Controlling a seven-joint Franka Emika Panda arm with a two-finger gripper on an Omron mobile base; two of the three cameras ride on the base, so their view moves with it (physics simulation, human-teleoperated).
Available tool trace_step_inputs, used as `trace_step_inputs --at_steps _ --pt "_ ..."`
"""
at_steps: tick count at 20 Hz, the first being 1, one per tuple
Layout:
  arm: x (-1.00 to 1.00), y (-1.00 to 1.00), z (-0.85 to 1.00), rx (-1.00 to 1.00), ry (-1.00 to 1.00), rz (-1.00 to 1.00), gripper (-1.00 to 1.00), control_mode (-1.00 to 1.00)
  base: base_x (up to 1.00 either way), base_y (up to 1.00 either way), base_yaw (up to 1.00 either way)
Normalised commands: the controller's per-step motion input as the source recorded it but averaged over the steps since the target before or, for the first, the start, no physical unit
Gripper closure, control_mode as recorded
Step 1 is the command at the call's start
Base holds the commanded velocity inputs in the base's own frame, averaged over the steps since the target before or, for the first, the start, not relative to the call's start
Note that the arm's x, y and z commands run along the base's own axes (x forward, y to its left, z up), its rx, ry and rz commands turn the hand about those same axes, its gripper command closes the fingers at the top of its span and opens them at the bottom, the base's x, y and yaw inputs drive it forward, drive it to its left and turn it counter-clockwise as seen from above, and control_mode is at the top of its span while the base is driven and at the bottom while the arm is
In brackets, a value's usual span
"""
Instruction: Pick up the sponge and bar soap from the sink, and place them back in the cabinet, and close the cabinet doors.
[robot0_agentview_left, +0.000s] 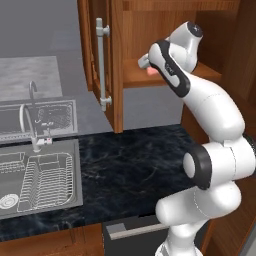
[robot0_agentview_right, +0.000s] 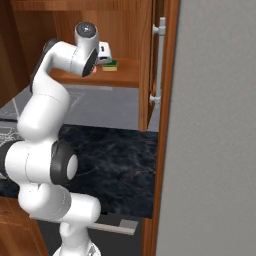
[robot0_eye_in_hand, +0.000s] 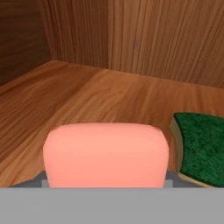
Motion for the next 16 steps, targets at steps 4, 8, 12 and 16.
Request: trace_step_inputs --at_steps 4,8,12,16 --pt "0.12 0.03 -0.26 0.0 0.0 0.05 1.0 -1.0 0.0 0.0 0.0" --pt "0.06 0.02 -0.17 0.0 0.0 0.05 1.0 -1.0 0.0 0.0 0.0" --pt "0.0 0.0 0.0 0.0 0.0 0.02 1.0 -1.0 0.0 0.0 0.0" --pt "0.0 0.0 0.0 0.0 0.0 0.0 1.0 -1.0 0.0 0.0 0.0"
